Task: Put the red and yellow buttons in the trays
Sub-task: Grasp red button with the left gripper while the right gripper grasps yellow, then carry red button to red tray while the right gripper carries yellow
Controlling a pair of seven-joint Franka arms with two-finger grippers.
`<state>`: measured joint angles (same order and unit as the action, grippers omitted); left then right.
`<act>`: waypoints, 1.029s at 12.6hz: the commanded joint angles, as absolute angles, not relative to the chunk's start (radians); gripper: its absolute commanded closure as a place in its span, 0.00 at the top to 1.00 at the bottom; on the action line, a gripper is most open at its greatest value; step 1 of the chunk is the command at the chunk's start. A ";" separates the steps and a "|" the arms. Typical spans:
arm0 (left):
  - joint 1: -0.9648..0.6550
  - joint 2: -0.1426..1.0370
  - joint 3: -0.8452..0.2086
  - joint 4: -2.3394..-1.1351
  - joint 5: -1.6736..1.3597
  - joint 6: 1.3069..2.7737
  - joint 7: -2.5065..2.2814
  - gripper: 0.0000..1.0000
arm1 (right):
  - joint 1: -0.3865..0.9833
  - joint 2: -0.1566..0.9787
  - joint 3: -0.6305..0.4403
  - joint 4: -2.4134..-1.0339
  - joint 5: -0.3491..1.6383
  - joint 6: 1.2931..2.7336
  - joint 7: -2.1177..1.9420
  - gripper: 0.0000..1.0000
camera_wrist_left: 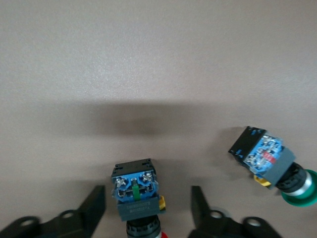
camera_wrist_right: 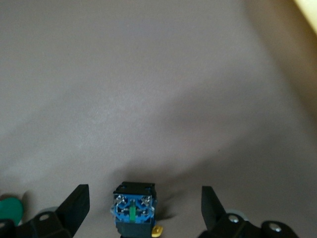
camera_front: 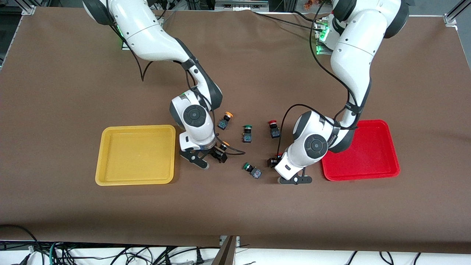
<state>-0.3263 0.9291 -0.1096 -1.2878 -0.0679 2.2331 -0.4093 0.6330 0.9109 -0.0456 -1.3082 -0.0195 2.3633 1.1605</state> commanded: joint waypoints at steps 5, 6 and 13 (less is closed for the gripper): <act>-0.318 0.905 -0.098 -1.275 0.014 2.177 -0.486 0.04 | 0.669 0.963 -0.058 -1.261 -0.038 2.385 1.192 0.44; -0.301 0.869 -0.098 -1.269 0.014 2.110 -0.485 0.04 | 0.669 0.963 -0.058 -1.261 -0.037 2.387 1.189 0.14; -0.076 0.750 -0.095 -1.302 0.018 1.738 -0.379 0.07 | 0.485 0.833 -0.069 -1.218 0.007 2.115 0.791 0.00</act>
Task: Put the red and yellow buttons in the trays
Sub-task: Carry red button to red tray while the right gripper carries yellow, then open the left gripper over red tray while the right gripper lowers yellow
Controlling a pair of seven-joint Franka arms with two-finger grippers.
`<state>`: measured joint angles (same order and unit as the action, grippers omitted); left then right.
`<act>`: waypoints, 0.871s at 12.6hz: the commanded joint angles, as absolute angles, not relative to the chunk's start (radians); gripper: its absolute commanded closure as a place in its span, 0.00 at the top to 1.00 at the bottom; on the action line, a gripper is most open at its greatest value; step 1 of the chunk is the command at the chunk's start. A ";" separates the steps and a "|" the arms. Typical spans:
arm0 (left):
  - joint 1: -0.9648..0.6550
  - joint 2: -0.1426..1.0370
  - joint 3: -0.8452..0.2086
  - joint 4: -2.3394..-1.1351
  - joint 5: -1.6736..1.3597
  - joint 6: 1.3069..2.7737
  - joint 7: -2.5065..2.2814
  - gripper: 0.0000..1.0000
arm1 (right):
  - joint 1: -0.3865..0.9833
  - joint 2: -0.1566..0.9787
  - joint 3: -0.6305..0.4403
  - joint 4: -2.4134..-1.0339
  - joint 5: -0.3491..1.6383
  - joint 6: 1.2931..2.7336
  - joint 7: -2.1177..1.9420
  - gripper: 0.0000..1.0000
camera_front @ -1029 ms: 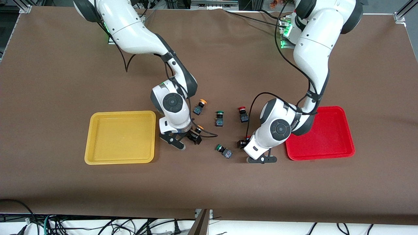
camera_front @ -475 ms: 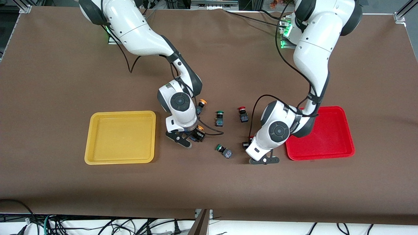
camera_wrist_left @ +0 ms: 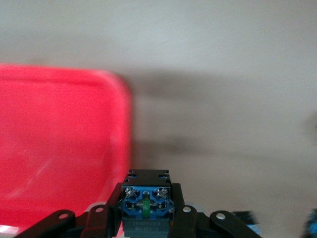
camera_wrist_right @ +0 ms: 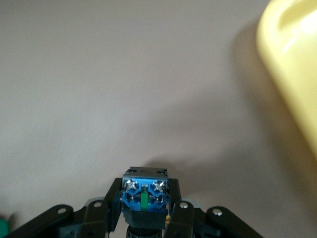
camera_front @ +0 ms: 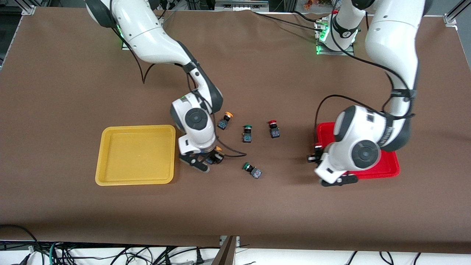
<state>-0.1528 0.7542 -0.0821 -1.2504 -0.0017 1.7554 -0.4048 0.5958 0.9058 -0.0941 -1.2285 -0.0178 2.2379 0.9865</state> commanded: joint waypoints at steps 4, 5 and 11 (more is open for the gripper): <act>-0.018 0.770 -0.095 -1.417 0.020 1.797 -0.316 0.07 | 0.303 0.782 -0.098 -1.268 0.043 1.985 0.335 0.00; -0.020 0.766 -0.095 -1.471 0.020 1.863 -0.318 0.09 | 0.251 0.779 -0.098 -1.300 0.043 1.985 0.239 0.00; -0.021 0.689 -0.109 -1.462 0.003 1.844 -0.264 1.00 | 0.126 0.761 -0.104 -1.477 0.046 2.110 0.111 0.00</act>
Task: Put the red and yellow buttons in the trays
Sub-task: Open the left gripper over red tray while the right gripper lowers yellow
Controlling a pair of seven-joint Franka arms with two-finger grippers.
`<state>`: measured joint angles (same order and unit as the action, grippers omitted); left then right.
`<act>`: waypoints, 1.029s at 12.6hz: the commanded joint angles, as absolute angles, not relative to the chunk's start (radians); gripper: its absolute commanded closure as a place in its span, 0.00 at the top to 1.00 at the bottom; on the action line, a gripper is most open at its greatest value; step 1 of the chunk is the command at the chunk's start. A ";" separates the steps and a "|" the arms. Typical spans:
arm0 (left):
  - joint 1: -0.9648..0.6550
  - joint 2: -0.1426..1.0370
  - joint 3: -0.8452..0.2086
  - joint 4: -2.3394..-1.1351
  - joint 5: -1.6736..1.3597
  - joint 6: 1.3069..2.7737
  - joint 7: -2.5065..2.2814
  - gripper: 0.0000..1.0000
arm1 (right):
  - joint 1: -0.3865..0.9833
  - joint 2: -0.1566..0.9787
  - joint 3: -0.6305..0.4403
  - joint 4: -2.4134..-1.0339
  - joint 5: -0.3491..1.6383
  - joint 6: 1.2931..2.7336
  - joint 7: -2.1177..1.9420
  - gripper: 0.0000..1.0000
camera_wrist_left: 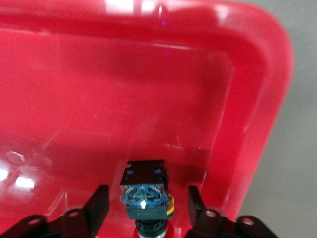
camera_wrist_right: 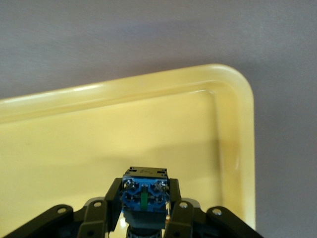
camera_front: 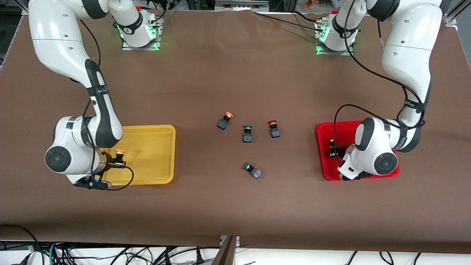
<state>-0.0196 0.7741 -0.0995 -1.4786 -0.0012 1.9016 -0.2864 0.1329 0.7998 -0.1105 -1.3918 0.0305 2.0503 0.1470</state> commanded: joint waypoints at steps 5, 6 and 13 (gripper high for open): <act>-0.107 0.669 -0.264 -1.442 -0.006 1.809 -0.510 1.00 | 0.123 0.729 -0.106 -1.562 0.046 2.158 0.056 0.00; -0.157 0.672 -0.265 -1.466 -0.008 1.827 -0.524 1.00 | 0.120 0.727 -0.104 -1.569 0.046 2.158 0.048 0.00; -0.313 0.701 -0.264 -1.766 0.006 2.316 -0.690 0.91 | 0.118 0.651 -0.103 -1.574 0.044 2.140 0.043 1.00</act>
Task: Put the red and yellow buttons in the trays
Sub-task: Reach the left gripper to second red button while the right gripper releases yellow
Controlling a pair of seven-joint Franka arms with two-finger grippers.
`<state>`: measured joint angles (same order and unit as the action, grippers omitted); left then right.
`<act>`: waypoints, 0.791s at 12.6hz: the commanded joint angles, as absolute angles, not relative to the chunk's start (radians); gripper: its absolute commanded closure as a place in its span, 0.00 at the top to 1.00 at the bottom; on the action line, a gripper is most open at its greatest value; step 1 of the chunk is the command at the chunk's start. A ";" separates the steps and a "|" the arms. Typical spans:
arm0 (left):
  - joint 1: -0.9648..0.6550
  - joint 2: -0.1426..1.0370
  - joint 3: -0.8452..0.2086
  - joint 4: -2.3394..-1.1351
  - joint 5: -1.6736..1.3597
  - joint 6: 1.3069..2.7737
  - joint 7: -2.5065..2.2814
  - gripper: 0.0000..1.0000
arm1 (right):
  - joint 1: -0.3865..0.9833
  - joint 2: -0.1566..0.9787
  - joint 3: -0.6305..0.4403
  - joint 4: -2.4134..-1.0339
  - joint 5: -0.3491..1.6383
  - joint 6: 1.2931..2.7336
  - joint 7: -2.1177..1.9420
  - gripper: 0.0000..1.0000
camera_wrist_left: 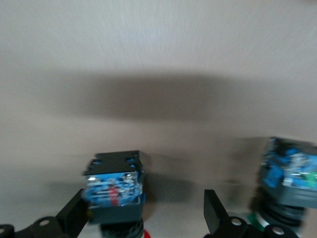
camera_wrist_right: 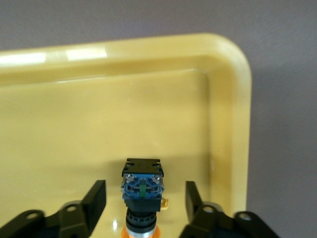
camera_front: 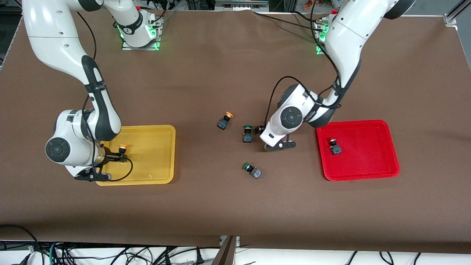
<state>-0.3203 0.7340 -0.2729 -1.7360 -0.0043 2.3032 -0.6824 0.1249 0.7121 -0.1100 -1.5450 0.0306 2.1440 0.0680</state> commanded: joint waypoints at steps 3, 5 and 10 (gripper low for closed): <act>-0.314 0.700 -0.264 -1.756 0.006 2.261 -0.690 0.08 | 0.121 0.604 -0.063 -1.572 0.066 2.077 0.081 1.00; -0.302 0.668 -0.265 -1.740 0.006 2.194 -0.687 0.03 | 0.132 0.591 -0.020 -1.574 0.098 2.069 0.228 1.00; -0.181 0.467 -0.262 -1.698 0.002 1.877 -0.547 0.00 | 0.265 0.607 0.089 -1.574 0.095 2.115 0.699 1.00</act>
<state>-0.2550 0.5764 -0.2575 -1.6783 -0.0030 1.9848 -0.6433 0.1871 0.6152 0.0870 -1.5502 0.0858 2.0788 0.5508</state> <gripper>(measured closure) 0.599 0.000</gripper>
